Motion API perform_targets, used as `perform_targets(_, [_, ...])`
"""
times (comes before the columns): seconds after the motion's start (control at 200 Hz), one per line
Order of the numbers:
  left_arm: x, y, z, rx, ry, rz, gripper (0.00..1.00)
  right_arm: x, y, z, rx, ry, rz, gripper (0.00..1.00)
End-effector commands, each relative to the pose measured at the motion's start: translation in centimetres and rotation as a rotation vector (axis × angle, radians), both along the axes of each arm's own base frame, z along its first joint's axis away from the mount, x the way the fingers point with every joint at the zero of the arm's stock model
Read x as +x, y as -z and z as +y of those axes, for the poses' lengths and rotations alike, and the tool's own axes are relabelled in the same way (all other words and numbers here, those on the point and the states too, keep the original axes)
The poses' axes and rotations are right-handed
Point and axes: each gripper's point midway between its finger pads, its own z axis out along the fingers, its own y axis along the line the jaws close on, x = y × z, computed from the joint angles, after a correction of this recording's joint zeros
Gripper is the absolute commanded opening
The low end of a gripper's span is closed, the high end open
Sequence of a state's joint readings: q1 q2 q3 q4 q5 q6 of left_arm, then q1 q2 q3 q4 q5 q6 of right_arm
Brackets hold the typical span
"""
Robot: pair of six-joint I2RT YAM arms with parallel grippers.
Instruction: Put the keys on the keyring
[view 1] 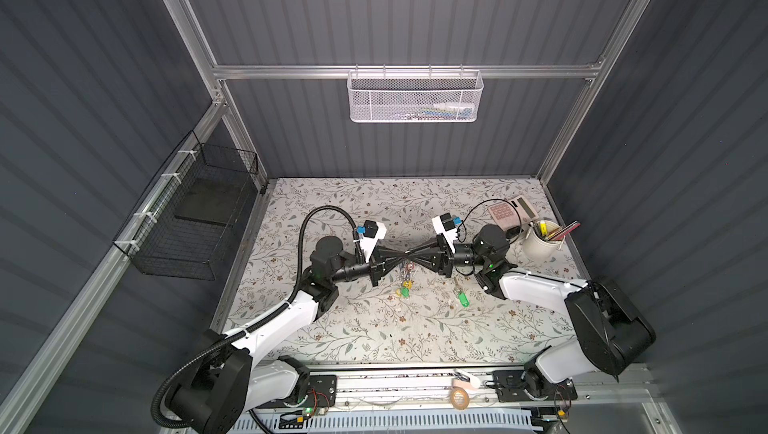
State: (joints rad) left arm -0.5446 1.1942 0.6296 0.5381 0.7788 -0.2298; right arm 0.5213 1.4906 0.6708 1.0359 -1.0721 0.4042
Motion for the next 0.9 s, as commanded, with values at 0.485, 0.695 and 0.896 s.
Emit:
perform_targets(0.485, [-3.0,-3.1,0.5,0.362,0.263,-0.119,0.00,-1.0,-0.5,-2.2,-0.078,0.079,-0.134,0.41])
perform_targets(0.695, [-3.0,-3.7,0.5,0.441,0.317,-0.122,0.00,-1.2,-1.0,-1.8,-0.073,0.056,-0.131,0.36])
perform_targets(0.896, [-3.1,-3.8,0.1,0.519,0.333,-0.143,0.00,-1.4,-1.3,-1.5,-0.068,0.039,-0.132,0.35])
